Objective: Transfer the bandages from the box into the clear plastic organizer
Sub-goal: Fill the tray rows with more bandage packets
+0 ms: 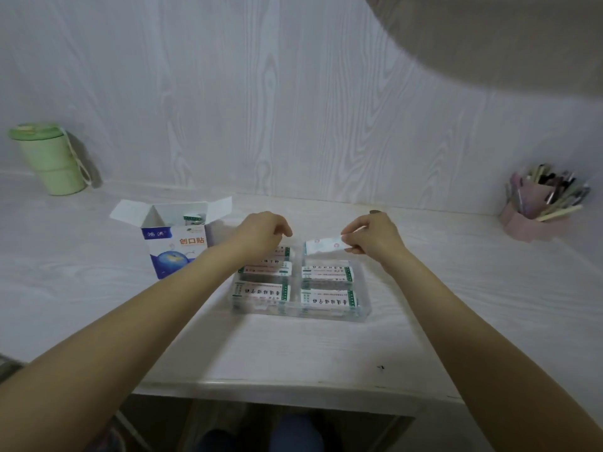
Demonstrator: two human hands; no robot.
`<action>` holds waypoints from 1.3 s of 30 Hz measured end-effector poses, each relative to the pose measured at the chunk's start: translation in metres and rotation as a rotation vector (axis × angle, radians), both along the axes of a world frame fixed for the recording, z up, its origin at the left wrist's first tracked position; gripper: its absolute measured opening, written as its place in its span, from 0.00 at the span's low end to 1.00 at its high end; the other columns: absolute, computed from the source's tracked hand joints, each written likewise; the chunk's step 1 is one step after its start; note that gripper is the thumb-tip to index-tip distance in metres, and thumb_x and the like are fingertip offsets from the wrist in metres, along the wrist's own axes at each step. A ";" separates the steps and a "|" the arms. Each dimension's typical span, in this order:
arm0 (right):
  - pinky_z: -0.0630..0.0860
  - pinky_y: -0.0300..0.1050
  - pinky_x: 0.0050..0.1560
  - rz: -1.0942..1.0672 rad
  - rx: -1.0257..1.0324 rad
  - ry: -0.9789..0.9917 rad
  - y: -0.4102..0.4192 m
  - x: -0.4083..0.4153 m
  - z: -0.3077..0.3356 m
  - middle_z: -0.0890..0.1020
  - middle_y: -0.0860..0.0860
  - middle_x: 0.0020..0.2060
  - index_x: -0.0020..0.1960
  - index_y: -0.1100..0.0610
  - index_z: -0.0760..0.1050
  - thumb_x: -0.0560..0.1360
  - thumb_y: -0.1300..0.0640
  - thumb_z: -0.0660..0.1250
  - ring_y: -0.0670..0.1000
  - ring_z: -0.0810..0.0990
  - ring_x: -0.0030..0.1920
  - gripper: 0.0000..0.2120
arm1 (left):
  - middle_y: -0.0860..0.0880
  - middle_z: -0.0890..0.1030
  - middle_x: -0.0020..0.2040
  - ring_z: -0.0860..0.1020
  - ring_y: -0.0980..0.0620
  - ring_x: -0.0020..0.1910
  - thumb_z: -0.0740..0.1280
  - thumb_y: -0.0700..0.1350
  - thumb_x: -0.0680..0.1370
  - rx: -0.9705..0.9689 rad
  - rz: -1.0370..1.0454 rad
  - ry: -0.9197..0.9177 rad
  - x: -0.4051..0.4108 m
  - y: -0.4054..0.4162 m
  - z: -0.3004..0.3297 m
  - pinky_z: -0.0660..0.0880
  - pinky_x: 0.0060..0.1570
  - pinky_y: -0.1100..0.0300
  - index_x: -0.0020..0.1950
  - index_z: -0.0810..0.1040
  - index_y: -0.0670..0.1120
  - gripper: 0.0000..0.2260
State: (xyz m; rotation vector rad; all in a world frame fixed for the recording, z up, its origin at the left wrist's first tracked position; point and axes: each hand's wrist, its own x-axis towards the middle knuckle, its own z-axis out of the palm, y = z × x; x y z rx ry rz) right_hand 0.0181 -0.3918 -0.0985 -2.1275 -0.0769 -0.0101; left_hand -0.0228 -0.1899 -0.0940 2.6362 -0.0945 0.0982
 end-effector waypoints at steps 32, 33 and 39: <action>0.73 0.49 0.54 0.344 -0.729 -0.264 0.068 -0.006 0.003 0.72 0.57 0.57 0.50 0.61 0.80 0.78 0.53 0.64 0.55 0.67 0.61 0.12 | 0.44 0.68 0.65 0.69 0.46 0.62 0.56 0.30 0.77 0.248 -0.011 0.021 0.002 0.023 -0.013 0.67 0.57 0.58 0.63 0.75 0.44 0.18; 0.72 0.49 0.52 0.343 -0.763 -0.263 0.072 -0.009 0.004 0.71 0.57 0.57 0.47 0.62 0.78 0.78 0.53 0.63 0.56 0.66 0.61 0.12 | 0.44 0.68 0.65 0.68 0.46 0.63 0.56 0.30 0.77 0.244 -0.009 0.024 0.000 0.026 -0.013 0.67 0.59 0.57 0.63 0.75 0.44 0.19; 0.68 0.50 0.53 0.379 -0.911 -0.208 0.084 -0.015 0.005 0.70 0.59 0.61 0.55 0.63 0.74 0.81 0.51 0.59 0.58 0.64 0.65 0.16 | 0.43 0.67 0.67 0.65 0.44 0.66 0.56 0.33 0.79 0.282 -0.025 0.062 0.000 0.031 -0.015 0.65 0.65 0.53 0.66 0.74 0.45 0.18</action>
